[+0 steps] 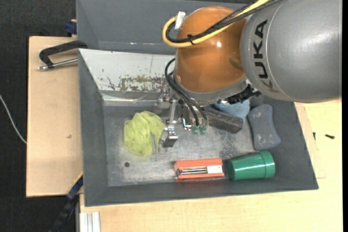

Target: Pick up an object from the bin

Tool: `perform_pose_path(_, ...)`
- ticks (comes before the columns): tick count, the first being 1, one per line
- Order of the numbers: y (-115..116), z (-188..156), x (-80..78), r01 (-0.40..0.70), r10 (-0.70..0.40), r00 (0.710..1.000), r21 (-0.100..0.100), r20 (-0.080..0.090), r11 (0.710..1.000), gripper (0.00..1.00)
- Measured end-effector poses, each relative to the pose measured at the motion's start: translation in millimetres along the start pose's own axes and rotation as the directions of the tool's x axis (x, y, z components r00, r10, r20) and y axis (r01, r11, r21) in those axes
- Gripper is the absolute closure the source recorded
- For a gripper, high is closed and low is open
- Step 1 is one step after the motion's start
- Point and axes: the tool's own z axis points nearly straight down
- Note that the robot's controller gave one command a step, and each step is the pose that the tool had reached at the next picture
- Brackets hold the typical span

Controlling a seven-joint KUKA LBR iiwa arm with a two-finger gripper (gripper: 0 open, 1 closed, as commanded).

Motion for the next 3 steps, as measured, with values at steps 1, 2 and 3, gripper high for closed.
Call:
perform_pose_path(1, -1, -4, -1.8, -0.002, 0.002, 1.000, -0.001, 0.008, 1.000, 0.00)
perform_pose_path(2, 7, 35, -17.0, 0.137, -0.137, 0.990, 0.000, 0.011, 0.991, 0.00)
perform_pose_path(3, 14, 59, -59.3, 0.415, -0.415, 0.909, 0.003, 0.015, 0.910, 0.00)
